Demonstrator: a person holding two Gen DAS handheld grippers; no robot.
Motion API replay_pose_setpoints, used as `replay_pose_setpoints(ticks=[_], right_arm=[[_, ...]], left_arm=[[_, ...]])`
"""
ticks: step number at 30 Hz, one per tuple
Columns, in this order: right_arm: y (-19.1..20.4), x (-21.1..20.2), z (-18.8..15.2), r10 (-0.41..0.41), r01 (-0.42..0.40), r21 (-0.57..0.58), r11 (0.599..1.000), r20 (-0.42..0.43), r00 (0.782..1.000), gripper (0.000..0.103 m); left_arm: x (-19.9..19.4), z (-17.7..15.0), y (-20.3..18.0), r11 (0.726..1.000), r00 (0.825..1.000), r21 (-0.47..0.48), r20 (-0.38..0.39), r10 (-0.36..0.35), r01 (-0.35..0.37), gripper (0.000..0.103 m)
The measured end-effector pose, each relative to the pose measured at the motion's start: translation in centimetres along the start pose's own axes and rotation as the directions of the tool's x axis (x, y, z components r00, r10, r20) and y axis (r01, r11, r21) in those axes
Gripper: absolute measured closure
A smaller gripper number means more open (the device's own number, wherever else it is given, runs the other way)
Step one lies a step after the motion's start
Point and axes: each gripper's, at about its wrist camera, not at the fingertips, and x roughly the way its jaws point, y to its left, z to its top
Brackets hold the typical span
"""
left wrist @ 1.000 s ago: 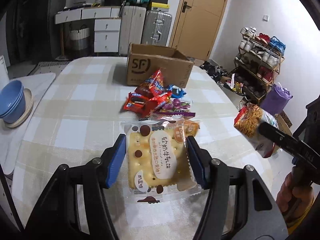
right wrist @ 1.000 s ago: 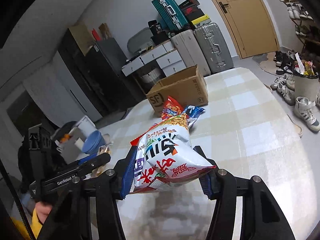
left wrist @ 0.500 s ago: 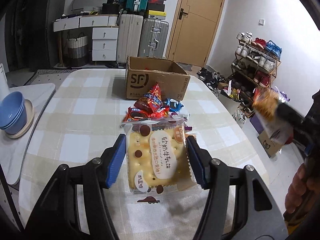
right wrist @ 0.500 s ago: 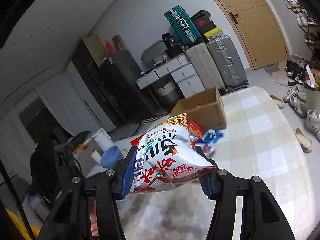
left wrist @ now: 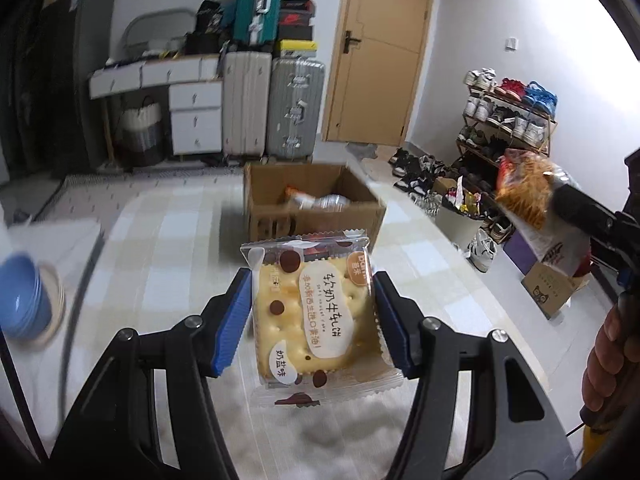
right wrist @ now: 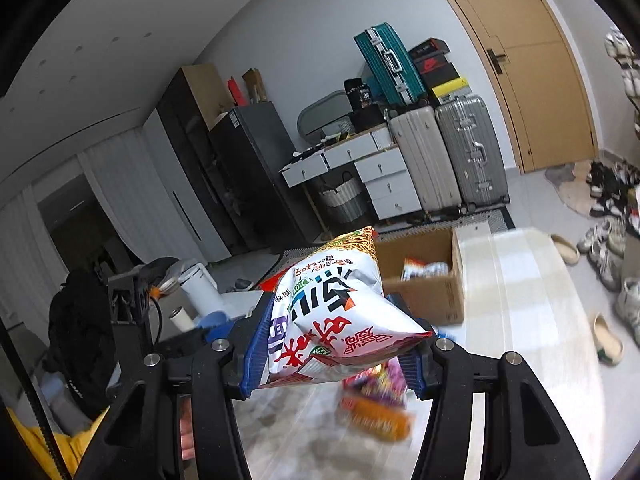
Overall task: Organize snacks
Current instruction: 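Carry the cookie pack and chip bag over the box and release both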
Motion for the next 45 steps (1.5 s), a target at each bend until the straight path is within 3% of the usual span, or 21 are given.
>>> replay_pose_setpoints(ticks=[6, 11, 16, 20, 25, 30, 38, 45], right_arm=[[-1.4, 5.1, 3.5, -0.048, 0.046, -0.061, 0.997, -0.02, 0.999, 0.047], [-3.6, 10.0, 6.1, -0.081, 0.075, -0.08, 0.994, -0.073, 0.994, 0.047], [-5.8, 15.5, 8.4, -0.123, 0.113, -0.084, 0.99, -0.126, 0.984, 0.047], [-7.7, 19.7, 9.3, -0.158, 0.144, -0.087, 0.986, -0.175, 0.972, 0.047], [-10.8, 25.0, 9.4, -0.175, 0.167, -0.051, 0.985, -0.259, 0.95, 0.047], [-12.5, 29.0, 9.2, -0.193, 0.173, -0.09, 0.981, -0.312, 0.93, 0.047], [-13.7, 32.2, 8.3, -0.206, 0.185, -0.093, 0.978, -0.364, 0.908, 0.047], [-13.6, 32.8, 7.6, -0.21, 0.186, -0.1, 0.978, -0.372, 0.904, 0.047]], left_arm=[[3.3, 6.1, -0.7, 0.996, 0.998, 0.08, 0.054, 0.035, -0.039, 0.046], [8.0, 10.7, -0.4, 0.997, 1.0, 0.074, 0.006, 0.017, -0.017, 0.046], [13.6, 14.6, -0.8, 0.995, 0.999, 0.094, -0.026, 0.047, -0.044, 0.046], [19.4, 16.8, -0.2, 0.997, 0.994, 0.067, -0.107, 0.038, -0.031, 0.046], [26.4, 17.6, 1.6, 0.998, 0.981, 0.047, -0.19, 0.038, -0.03, 0.046], [31.7, 17.3, 2.8, 0.997, 0.968, 0.063, -0.242, 0.06, -0.046, 0.046], [36.9, 15.7, 4.8, 0.997, 0.949, 0.058, -0.31, 0.063, -0.047, 0.045], [39.1, 14.6, 5.5, 0.996, 0.945, 0.063, -0.319, 0.073, -0.055, 0.045]])
